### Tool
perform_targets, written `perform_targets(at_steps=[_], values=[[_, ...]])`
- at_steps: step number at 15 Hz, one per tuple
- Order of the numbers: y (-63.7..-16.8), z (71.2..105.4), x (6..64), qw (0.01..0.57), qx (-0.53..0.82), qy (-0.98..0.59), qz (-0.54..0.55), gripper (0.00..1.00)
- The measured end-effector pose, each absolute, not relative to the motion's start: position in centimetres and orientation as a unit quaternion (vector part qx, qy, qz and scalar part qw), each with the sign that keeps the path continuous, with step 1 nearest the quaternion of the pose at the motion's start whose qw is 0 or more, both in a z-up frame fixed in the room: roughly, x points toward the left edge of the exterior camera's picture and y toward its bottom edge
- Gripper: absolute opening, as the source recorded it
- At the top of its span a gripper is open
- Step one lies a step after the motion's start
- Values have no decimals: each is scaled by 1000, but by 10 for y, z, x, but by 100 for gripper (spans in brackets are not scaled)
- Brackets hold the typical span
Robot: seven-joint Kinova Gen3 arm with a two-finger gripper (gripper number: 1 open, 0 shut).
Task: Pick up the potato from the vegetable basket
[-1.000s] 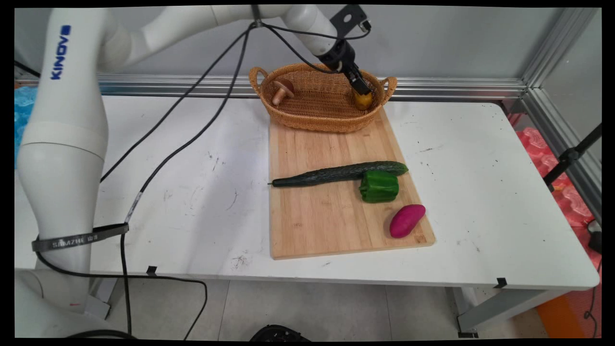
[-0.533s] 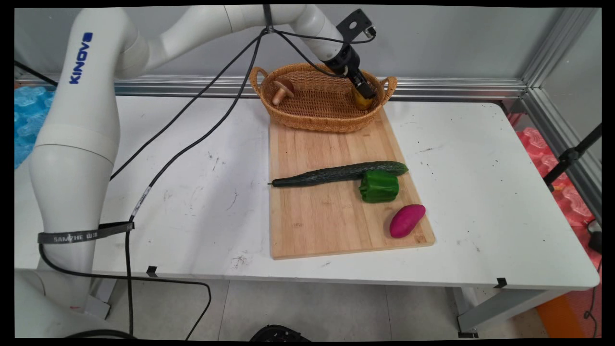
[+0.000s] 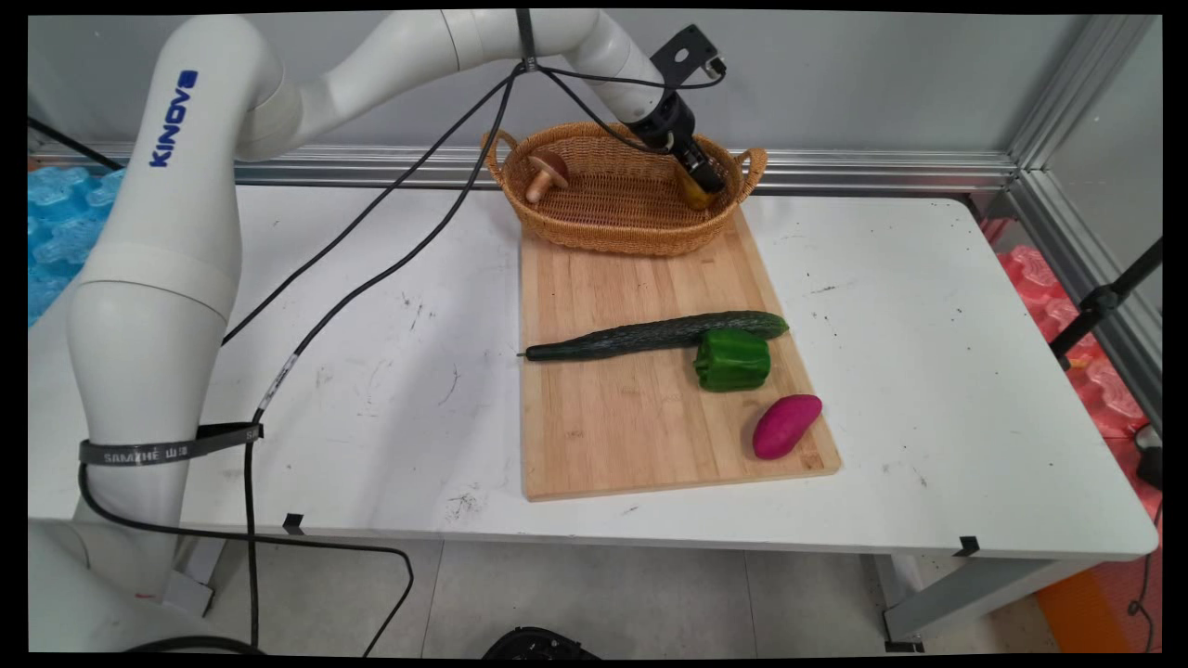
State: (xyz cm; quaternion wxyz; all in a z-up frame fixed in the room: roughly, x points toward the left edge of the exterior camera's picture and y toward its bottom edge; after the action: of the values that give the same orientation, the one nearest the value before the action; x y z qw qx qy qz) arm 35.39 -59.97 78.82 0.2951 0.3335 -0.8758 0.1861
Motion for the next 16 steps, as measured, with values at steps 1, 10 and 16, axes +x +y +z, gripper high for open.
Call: perform_targets(at_steps=[1,10,16], values=[[-600,787,354,295,335,-875,185,100],[-604,782,359,289,343,-874,189,100],[-603,780,365,280,344,-876,190,100]])
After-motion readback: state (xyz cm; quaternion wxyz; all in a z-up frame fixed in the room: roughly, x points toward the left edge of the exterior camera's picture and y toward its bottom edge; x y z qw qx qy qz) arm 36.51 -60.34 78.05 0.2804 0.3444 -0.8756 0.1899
